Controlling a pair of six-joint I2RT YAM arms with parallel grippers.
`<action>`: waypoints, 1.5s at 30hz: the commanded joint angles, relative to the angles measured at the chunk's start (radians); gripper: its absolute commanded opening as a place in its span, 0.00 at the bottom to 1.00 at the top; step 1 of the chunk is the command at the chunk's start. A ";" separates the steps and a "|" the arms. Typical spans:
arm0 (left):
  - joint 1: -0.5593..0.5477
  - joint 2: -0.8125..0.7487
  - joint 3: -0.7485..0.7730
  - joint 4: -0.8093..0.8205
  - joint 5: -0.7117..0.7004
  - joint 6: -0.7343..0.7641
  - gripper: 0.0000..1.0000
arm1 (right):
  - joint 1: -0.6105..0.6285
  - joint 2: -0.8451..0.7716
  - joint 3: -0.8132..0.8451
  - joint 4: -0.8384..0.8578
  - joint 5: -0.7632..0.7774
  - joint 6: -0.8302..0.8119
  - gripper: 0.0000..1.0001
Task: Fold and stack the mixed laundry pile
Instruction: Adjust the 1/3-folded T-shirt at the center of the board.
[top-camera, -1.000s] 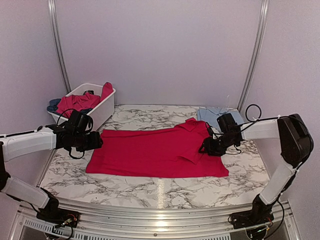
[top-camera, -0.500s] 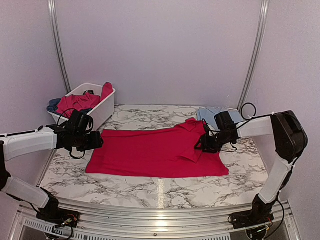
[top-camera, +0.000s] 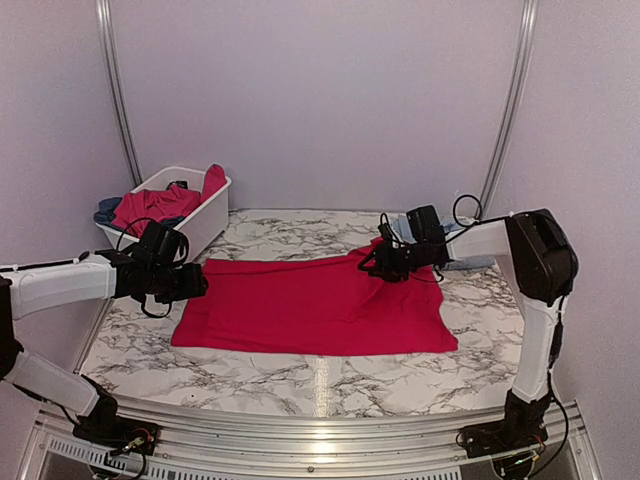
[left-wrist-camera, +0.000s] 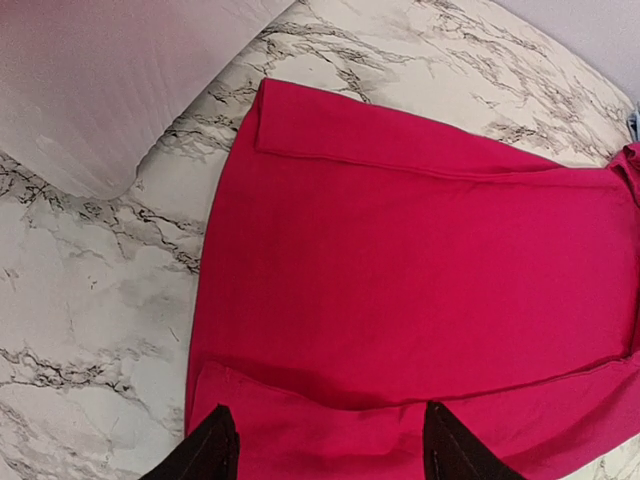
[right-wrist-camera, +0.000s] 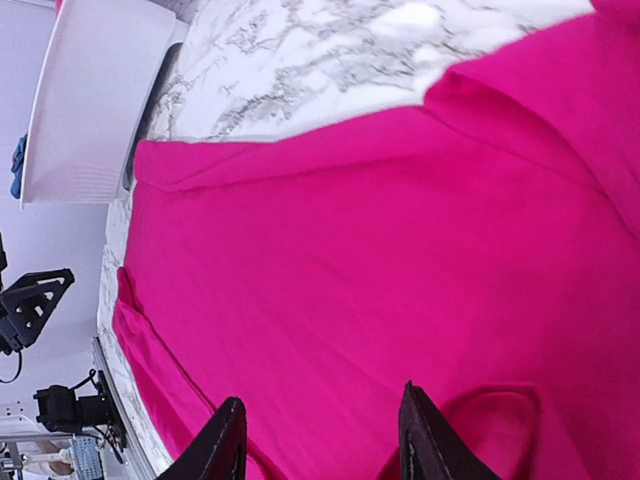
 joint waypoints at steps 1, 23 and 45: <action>-0.017 0.009 -0.003 0.064 0.057 0.045 0.64 | 0.025 0.035 0.127 0.065 -0.084 0.033 0.46; -0.130 0.417 0.267 0.024 0.006 0.178 0.63 | 0.045 -0.184 -0.076 -0.315 0.363 -0.393 0.45; -0.155 0.206 0.082 -0.030 -0.031 0.076 0.63 | 0.119 -0.373 -0.262 -0.299 0.356 -0.309 0.44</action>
